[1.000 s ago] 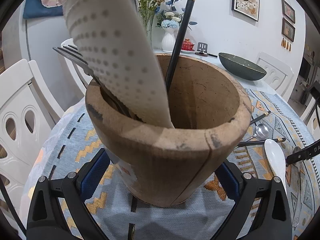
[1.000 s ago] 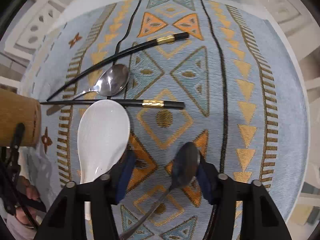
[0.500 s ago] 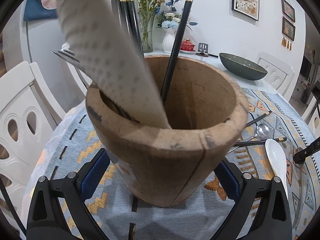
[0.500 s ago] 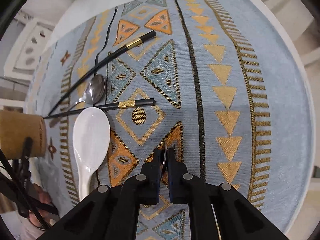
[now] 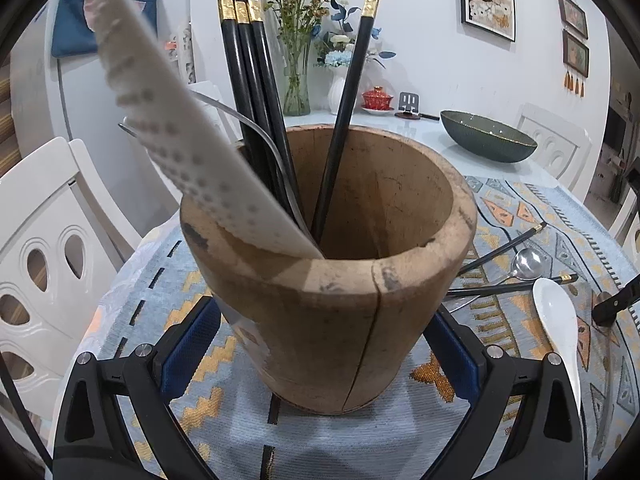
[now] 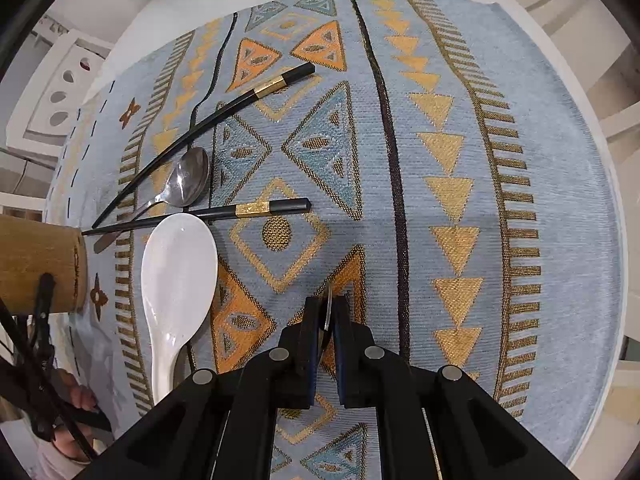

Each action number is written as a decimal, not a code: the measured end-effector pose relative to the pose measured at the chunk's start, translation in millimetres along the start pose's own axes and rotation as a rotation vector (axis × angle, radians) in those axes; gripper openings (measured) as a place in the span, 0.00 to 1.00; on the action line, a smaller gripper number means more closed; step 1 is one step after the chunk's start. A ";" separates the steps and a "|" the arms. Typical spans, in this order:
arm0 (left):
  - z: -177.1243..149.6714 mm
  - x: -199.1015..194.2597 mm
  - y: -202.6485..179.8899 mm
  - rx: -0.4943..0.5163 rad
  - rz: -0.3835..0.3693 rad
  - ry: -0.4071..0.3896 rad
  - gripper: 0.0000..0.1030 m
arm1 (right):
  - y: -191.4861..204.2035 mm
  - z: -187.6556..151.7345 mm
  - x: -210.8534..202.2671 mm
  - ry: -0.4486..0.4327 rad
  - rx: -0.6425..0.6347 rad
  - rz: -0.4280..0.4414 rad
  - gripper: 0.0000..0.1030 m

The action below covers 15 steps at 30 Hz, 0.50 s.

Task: Organize utensils
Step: 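Lower the right gripper onto the silver spoon and close on it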

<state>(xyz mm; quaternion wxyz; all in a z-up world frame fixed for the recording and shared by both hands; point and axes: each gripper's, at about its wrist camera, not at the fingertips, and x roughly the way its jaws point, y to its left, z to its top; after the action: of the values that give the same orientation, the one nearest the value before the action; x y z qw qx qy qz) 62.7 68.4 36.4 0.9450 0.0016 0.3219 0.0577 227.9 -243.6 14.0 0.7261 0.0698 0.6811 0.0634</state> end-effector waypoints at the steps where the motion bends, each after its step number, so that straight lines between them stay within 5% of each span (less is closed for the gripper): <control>1: 0.1 0.0 -0.4 0.001 0.002 -0.001 0.97 | -2.4 0.7 -0.8 0.002 0.000 0.013 0.05; 8: 1.4 1.2 -5.2 0.004 0.006 -0.011 0.97 | -19.9 -3.0 -2.9 -0.017 0.019 0.095 0.05; 15: 0.8 0.4 -4.3 0.002 0.004 -0.011 0.97 | -15.3 -2.4 -3.6 -0.027 -0.018 0.067 0.05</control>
<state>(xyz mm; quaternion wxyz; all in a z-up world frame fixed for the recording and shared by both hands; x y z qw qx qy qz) 64.0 64.3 36.6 0.9467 0.0034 0.3167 0.0594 225.2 -259.3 14.5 0.7332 0.0868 0.6680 0.0929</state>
